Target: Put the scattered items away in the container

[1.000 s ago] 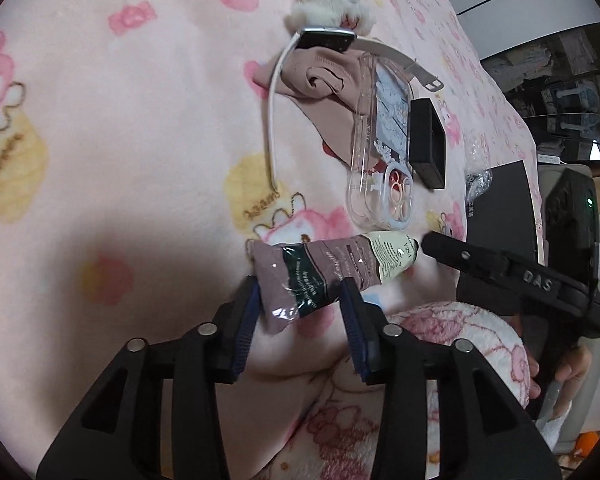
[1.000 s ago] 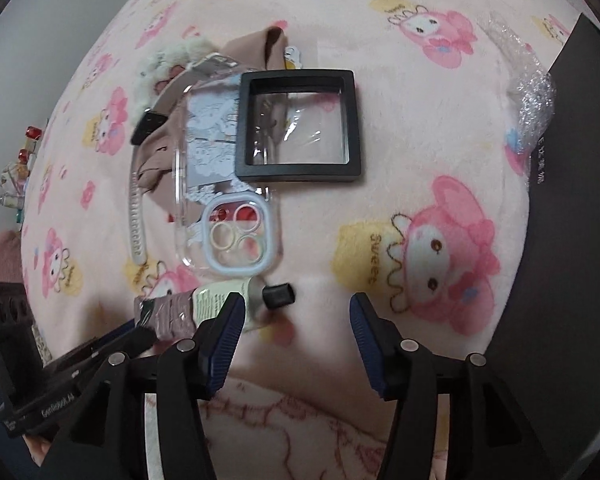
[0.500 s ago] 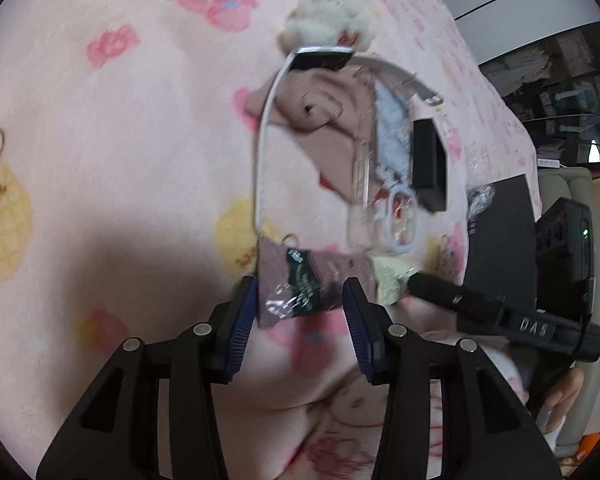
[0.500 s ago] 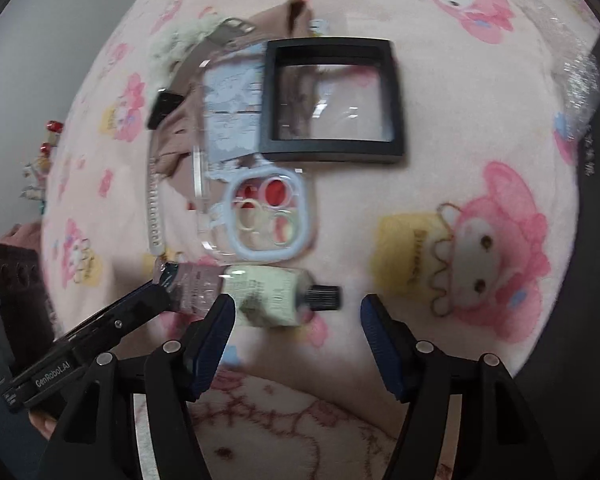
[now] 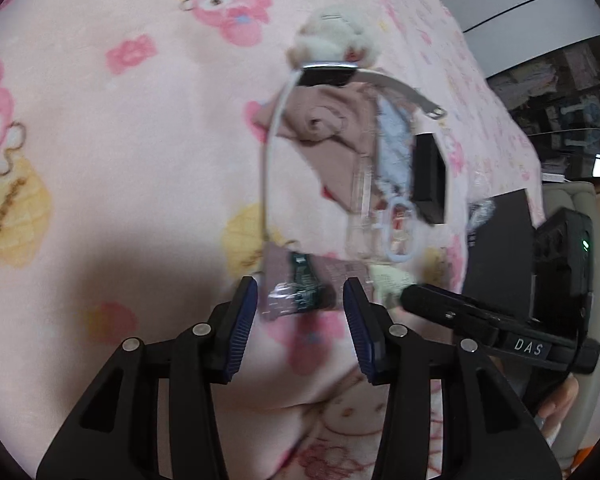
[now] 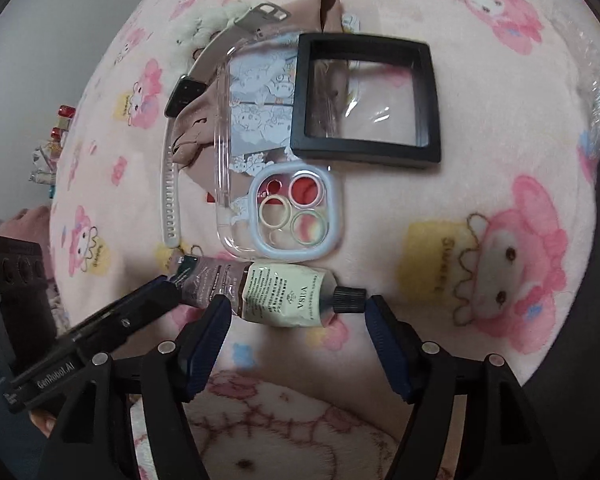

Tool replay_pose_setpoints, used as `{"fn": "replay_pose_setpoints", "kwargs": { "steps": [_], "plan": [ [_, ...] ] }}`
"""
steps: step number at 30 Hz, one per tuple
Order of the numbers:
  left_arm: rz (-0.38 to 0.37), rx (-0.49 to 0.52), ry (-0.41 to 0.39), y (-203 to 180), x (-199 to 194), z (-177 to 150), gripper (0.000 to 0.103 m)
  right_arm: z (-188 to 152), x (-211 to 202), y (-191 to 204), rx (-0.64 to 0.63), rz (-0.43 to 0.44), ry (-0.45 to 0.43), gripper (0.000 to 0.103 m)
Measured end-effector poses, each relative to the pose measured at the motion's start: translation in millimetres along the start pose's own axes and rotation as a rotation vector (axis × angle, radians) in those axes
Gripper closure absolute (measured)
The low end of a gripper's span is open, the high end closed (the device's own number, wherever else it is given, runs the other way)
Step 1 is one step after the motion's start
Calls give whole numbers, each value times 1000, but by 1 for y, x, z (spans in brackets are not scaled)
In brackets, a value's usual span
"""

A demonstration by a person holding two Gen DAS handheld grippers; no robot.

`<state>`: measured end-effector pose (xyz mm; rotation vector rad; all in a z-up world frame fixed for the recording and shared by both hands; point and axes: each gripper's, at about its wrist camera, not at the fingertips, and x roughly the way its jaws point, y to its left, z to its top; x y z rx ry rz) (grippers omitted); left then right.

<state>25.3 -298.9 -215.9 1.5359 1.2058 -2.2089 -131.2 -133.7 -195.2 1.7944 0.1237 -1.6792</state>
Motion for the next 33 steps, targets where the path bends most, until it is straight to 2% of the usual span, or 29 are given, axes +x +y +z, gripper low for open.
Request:
{"fn": "replay_pose_setpoints", "kwargs": {
  "steps": [3, 8, 11, 14, 18, 22, 27, 30, 33],
  "plan": [
    [-18, -7, 13, 2, 5, -4, 58, -8, 0, -5, 7, -100, -19, 35],
    [-21, -29, 22, 1, 17, 2, 58, -1, 10, -20, 58, -2, 14, 33],
    [-24, -22, 29, -14, 26, 4, 58, 6, 18, -18, 58, 53, 34, 32],
    [-5, -4, 11, -21, 23, 1, 57, 3, 20, -7, 29, 104, 38, 39],
    [11, 37, -14, -35, 9, -1, 58, -2, 15, -1, 32, 76, 17, 46],
    [7, 98, -62, -53, -20, -7, 58, -10, -9, 3, 47, 105, -32, 46],
    [-50, 187, -114, -96, -52, -16, 58, -29, -68, 7, 30, 101, -149, 46],
    [-88, 233, -119, -126, -62, -30, 58, -27, -100, -8, 47, 92, -210, 46],
    [-110, 288, -122, -164, -65, -46, 58, -50, -137, -27, 62, 65, -263, 46]
  ]
}}
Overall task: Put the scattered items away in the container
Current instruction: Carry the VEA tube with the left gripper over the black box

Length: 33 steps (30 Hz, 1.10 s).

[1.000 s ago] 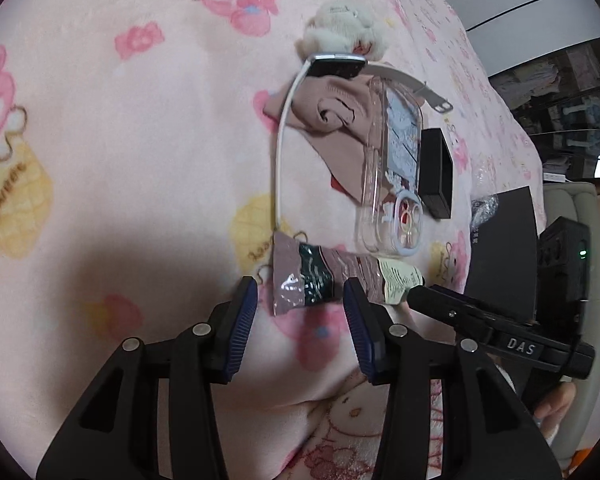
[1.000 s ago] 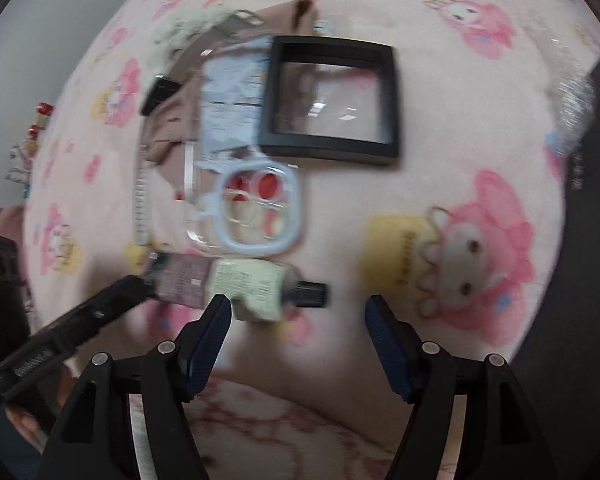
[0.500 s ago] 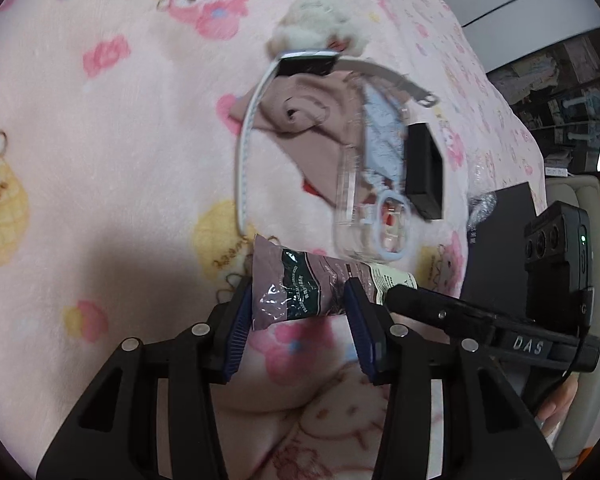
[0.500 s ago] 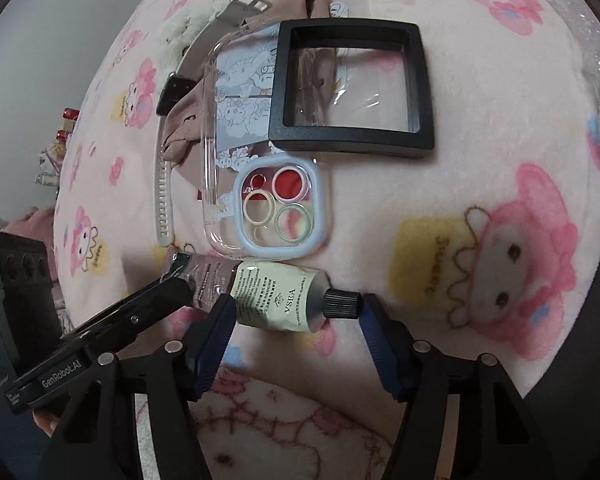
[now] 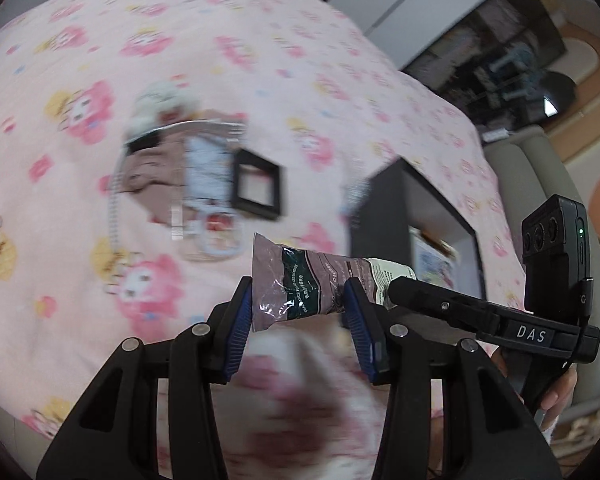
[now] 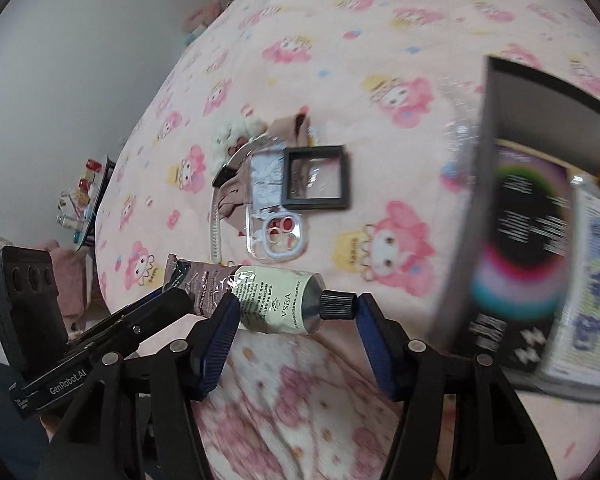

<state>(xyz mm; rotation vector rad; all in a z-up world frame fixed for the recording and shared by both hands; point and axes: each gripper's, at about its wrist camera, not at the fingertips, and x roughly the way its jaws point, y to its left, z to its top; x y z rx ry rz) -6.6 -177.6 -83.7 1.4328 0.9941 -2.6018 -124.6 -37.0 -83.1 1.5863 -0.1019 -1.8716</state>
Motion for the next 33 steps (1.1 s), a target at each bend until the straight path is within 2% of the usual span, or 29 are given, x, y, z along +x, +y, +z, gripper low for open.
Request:
{"fn": "replay_pose_setpoints", "kwargs": {
  "steps": [3, 8, 12, 16, 20, 27, 33],
  "plan": [
    [-25, 61, 4, -40, 4, -4, 58, -17, -33, -15, 25, -18, -43, 46],
    [-66, 152, 27, -102, 19, -5, 58, -35, -99, -64, 84, -39, -114, 46],
    [-88, 221, 67, -150, 50, -4, 58, -39, -135, -106, 144, -59, -148, 46],
    [-120, 241, 120, -178, 87, 3, 58, -38, -158, -147, 195, -98, -169, 46],
    [-120, 299, 131, -204, 119, 22, 58, -20, -168, -185, 249, -106, -181, 46],
    [-108, 269, 151, -214, 177, 73, 56, 34, -162, -225, 257, -137, -182, 46],
    [-39, 283, 170, -223, 222, 102, 54, 75, -140, -256, 277, -130, -166, 45]
  ]
}}
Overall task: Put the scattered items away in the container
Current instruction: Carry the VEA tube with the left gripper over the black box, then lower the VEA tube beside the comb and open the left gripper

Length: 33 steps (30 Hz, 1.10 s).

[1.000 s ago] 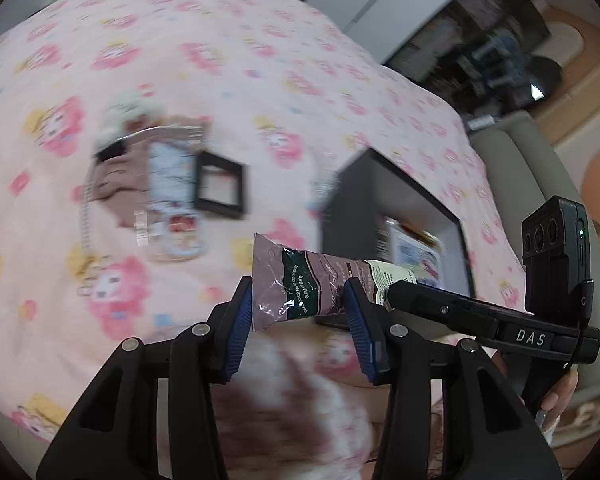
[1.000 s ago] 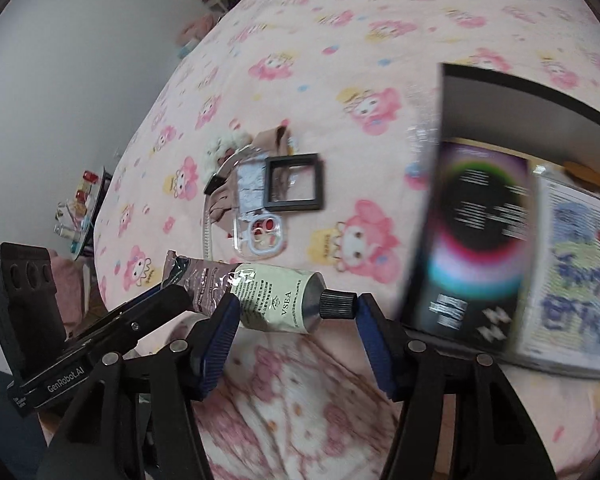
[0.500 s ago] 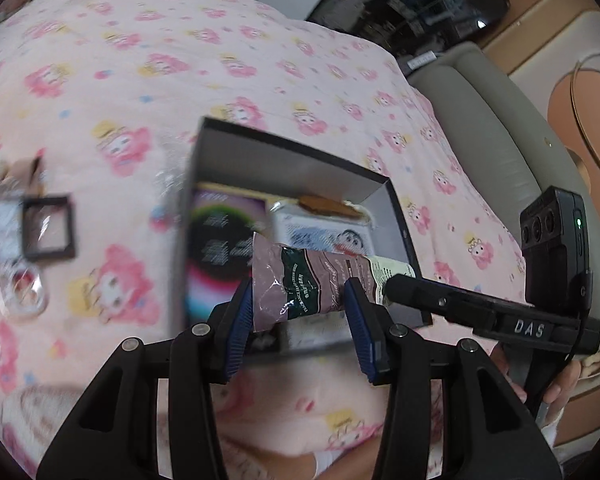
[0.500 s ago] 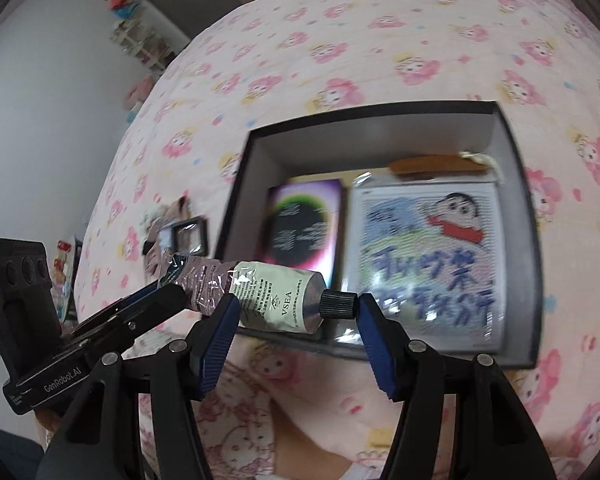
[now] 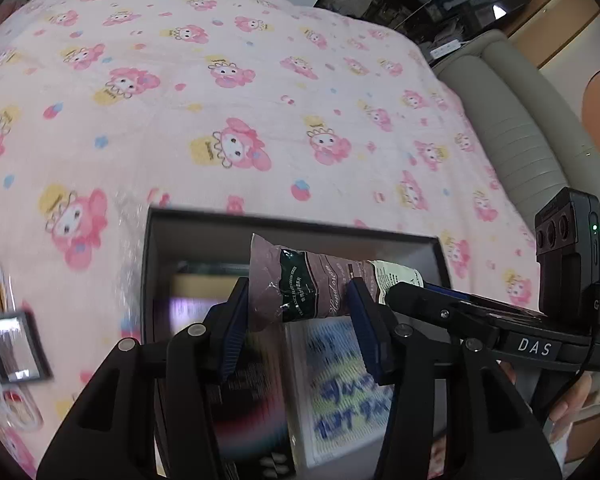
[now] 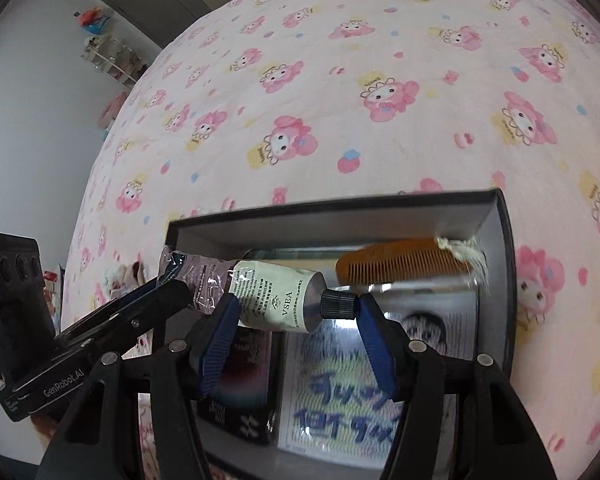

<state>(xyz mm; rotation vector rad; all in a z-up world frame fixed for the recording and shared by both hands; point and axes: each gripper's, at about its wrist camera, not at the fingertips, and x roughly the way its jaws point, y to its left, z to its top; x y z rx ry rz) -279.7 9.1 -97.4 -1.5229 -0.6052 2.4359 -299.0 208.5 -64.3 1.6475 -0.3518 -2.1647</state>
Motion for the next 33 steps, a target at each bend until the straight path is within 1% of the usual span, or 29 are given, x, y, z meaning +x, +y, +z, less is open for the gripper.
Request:
{"fn": "replay_pose_setpoints", "kwargs": {
  "steps": [3, 6, 11, 14, 15, 17, 19, 22, 27, 29, 31, 33],
  "plan": [
    [32, 2, 12, 0, 18, 12, 52, 14, 15, -10, 25, 1, 8, 43],
    [50, -19, 14, 2, 31, 13, 50, 21, 28, -18, 54, -7, 20, 43],
    [101, -11, 0, 2, 37, 12, 49, 23, 43, -26, 67, 16, 48, 43],
    [102, -6, -6, 4, 36, 8, 48, 21, 45, -26, 59, 21, 50, 43],
    [103, -9, -7, 6, 37, 6, 50, 20, 46, -27, 62, 26, 55, 43],
    [96, -16, 12, 9, 41, 1, 50, 17, 49, -27, 65, 29, 65, 43],
    [91, -12, 27, 12, 46, -5, 49, 13, 53, -27, 68, 5, 71, 43],
    [98, -16, 45, 14, 52, -7, 49, 9, 62, -30, 77, -2, 93, 43],
    [101, -24, 45, 15, 58, -5, 49, 9, 67, -37, 113, 5, 83, 43],
    [97, -27, 64, 17, 64, -1, 49, 10, 66, -37, 122, 2, 61, 43],
    [108, -15, 84, 15, 69, 0, 49, 12, 69, -38, 120, -11, 40, 43],
    [128, 3, 91, 13, 70, -2, 49, 13, 72, -40, 117, -14, 53, 43]
  ]
}}
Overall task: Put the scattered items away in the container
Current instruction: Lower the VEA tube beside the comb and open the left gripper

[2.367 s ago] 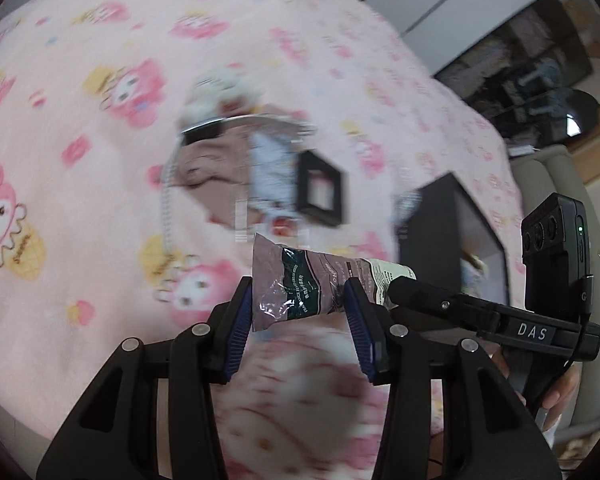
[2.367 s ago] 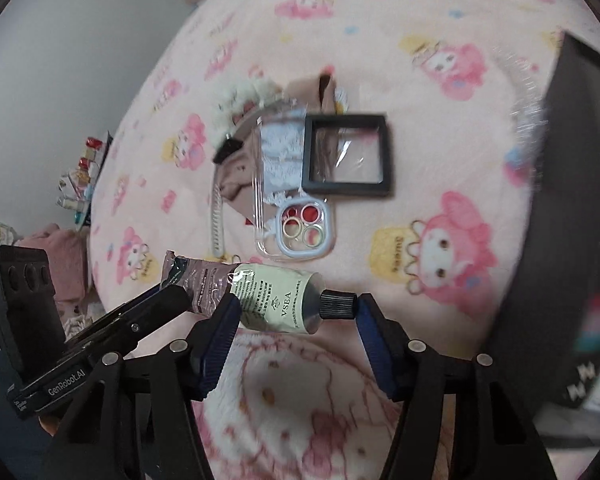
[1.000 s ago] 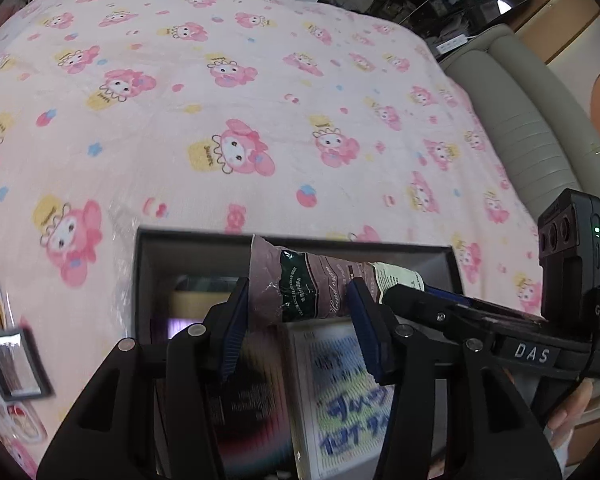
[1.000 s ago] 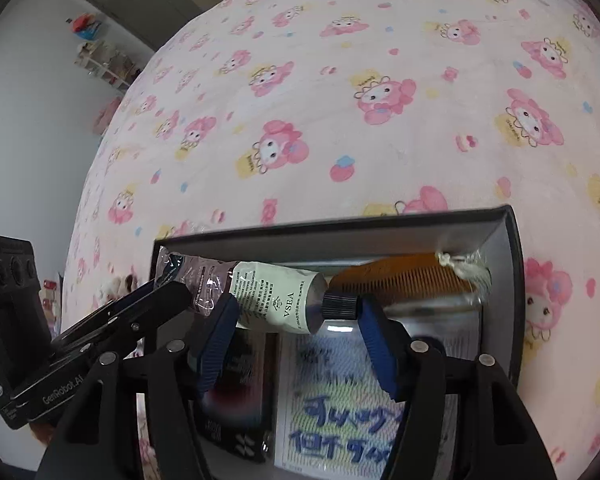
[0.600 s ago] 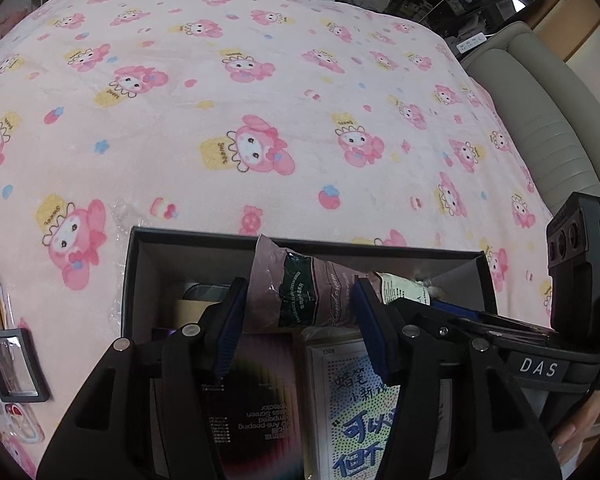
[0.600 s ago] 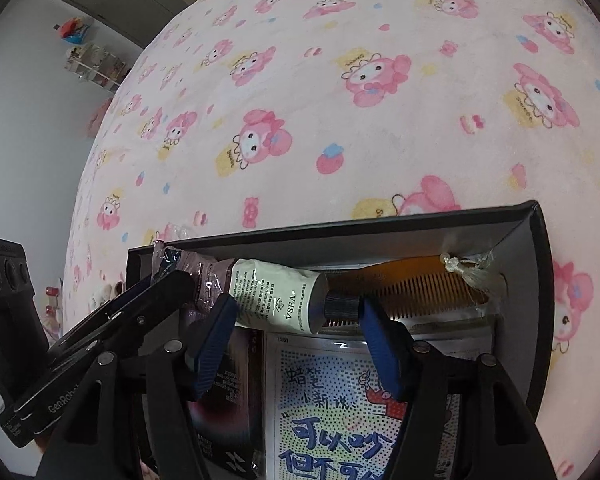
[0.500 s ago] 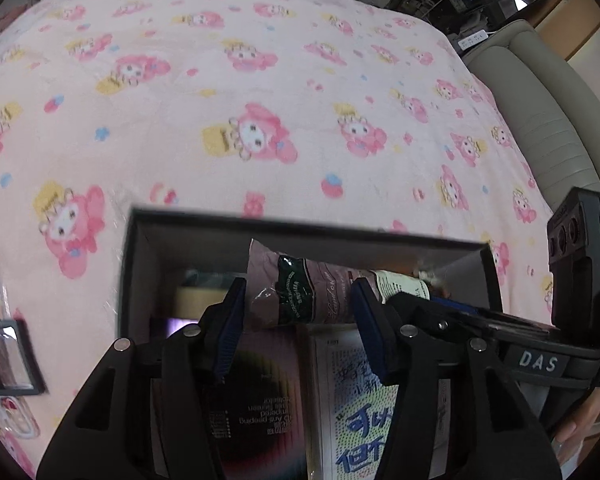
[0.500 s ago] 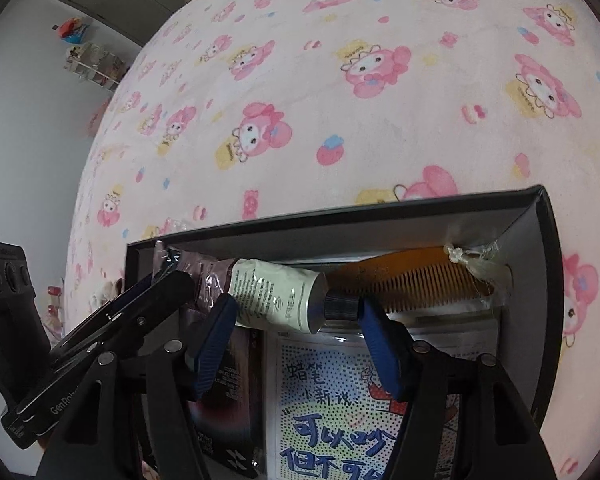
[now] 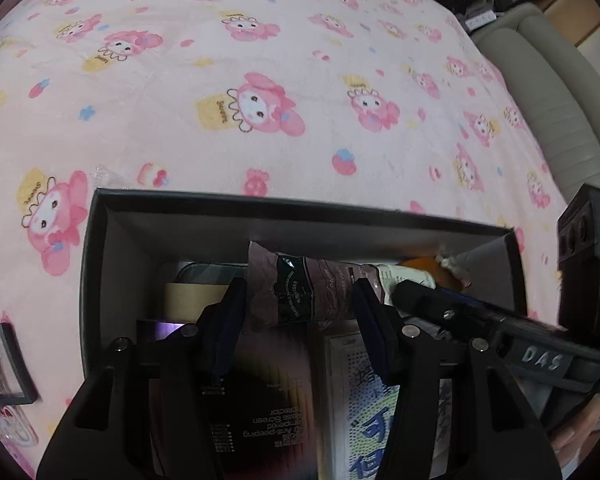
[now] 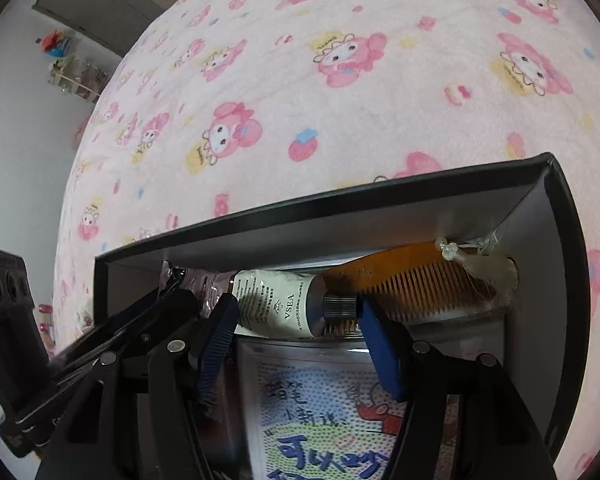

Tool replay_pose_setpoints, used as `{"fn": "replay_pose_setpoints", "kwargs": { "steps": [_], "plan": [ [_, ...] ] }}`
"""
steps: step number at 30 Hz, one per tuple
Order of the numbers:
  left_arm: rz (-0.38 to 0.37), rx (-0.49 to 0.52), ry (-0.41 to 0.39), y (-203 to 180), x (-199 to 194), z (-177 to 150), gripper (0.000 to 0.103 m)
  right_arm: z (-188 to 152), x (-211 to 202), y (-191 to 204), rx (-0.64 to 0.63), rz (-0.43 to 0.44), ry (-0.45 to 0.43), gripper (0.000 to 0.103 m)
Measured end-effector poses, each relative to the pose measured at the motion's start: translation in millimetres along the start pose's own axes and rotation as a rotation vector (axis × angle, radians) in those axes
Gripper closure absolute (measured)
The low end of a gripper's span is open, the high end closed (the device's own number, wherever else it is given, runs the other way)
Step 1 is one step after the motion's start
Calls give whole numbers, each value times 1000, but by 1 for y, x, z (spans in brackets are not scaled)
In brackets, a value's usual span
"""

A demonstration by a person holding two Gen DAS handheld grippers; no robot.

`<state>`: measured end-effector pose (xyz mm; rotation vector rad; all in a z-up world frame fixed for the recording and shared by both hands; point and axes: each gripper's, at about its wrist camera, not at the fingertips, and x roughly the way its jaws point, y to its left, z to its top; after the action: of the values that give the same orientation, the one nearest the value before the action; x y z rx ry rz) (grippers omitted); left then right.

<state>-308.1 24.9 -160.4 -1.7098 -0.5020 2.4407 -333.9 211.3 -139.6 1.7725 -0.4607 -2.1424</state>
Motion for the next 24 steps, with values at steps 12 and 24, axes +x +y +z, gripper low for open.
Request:
{"fn": "replay_pose_setpoints", "kwargs": {
  "steps": [12, 24],
  "plan": [
    [-2, 49, -63, 0, -20, -6, 66, -10, -36, 2, -3, -115, -108, 49],
    [-22, 29, -87, 1, -13, -2, 72, 3, -7, -4, 8, -121, -65, 70]
  ]
}}
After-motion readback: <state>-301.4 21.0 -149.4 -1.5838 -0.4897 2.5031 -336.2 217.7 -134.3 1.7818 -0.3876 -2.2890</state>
